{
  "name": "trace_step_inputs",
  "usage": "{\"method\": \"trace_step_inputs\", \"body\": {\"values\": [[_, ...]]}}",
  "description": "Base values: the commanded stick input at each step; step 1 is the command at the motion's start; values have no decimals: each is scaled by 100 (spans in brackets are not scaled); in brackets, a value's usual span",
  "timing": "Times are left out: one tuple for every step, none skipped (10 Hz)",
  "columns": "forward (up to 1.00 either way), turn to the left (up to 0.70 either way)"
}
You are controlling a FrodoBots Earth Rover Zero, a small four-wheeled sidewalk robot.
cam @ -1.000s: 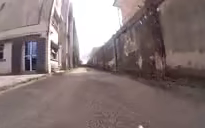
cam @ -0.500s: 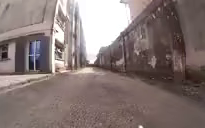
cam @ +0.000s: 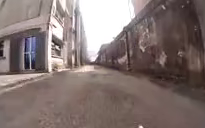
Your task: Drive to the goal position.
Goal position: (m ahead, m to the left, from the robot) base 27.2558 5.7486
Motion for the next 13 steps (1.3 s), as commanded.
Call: {"method": "trace_step_inputs", "body": {"values": [[100,16],[100,22],[100,6],[100,0],[100,0],[100,0],[100,0],[100,0],[100,0],[100,0],[100,0],[100,0],[100,0]]}}
